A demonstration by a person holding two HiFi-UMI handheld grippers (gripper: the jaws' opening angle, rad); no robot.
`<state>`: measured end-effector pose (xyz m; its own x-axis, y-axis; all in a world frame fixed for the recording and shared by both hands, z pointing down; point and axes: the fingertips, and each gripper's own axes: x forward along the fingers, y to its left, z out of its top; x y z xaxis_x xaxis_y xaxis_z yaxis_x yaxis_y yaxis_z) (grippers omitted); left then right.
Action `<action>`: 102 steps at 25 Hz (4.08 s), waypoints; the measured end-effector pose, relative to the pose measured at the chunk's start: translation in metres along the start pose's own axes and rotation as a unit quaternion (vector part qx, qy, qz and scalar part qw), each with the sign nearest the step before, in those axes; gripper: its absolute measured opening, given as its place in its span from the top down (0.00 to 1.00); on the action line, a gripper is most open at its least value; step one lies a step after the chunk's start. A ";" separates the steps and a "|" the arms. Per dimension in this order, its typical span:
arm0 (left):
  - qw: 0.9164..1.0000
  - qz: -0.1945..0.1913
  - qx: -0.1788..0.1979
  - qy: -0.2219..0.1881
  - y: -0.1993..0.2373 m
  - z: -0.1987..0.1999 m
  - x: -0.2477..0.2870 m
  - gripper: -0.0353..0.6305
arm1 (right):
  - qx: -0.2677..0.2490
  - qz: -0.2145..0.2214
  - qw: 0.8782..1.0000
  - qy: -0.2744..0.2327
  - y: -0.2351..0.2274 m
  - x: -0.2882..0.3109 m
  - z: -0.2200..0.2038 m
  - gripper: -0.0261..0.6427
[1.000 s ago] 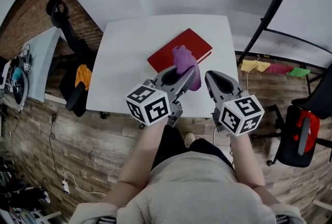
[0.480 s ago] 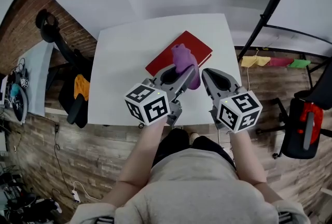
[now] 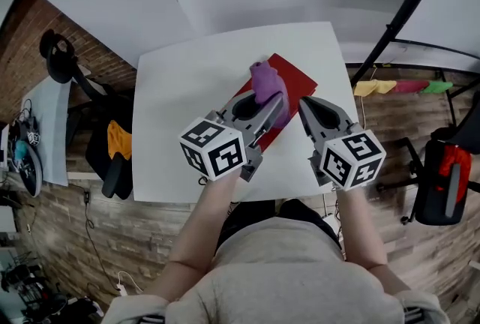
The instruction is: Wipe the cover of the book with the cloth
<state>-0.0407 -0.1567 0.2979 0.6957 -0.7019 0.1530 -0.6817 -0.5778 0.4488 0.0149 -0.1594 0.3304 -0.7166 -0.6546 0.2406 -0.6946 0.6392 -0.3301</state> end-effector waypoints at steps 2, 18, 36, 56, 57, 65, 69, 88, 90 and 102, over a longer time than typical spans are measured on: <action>1.000 0.000 -0.001 0.004 0.010 0.002 0.003 0.79 | 0.002 -0.004 1.000 0.002 -0.005 0.007 0.000 0.93; 1.000 0.016 -0.007 0.024 0.067 0.000 0.028 0.79 | 0.011 -0.019 0.999 0.028 -0.028 0.052 -0.006 0.92; 0.998 0.035 -0.032 0.047 0.112 -0.014 0.053 0.79 | 0.047 -0.032 0.997 0.052 -0.055 0.086 -0.026 0.92; 0.992 0.043 0.016 0.114 0.138 -0.039 0.083 0.79 | 0.074 -0.039 0.993 0.085 -0.071 0.109 -0.049 0.93; 0.992 0.045 0.015 0.117 0.140 -0.041 0.084 0.79 | 0.076 -0.039 0.993 0.085 -0.071 0.110 -0.050 0.92; 0.987 0.065 0.040 0.138 0.148 -0.051 0.097 0.79 | 0.084 -0.048 0.992 0.087 -0.079 0.111 -0.055 0.92; 0.983 0.072 0.061 0.155 0.152 -0.055 0.103 0.79 | 0.088 -0.048 0.991 0.092 -0.077 0.111 -0.061 0.92; 0.971 0.065 0.091 0.211 0.151 -0.077 0.113 0.79 | 0.096 -0.048 0.988 0.110 -0.072 0.100 -0.082 0.92; 0.971 0.060 0.089 0.214 0.152 -0.077 0.112 0.79 | 0.095 -0.048 0.988 0.110 -0.070 0.101 -0.082 0.92; 0.969 0.056 0.085 0.224 0.153 -0.081 0.091 0.79 | 0.092 -0.040 0.989 0.108 -0.054 0.097 -0.087 0.92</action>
<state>-0.0634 -0.2754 0.4523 0.6179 -0.5351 0.5760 -0.7596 -0.5953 0.2619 -0.0230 -0.2222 0.4512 -0.6695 -0.5862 0.4562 -0.7415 0.4909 -0.4574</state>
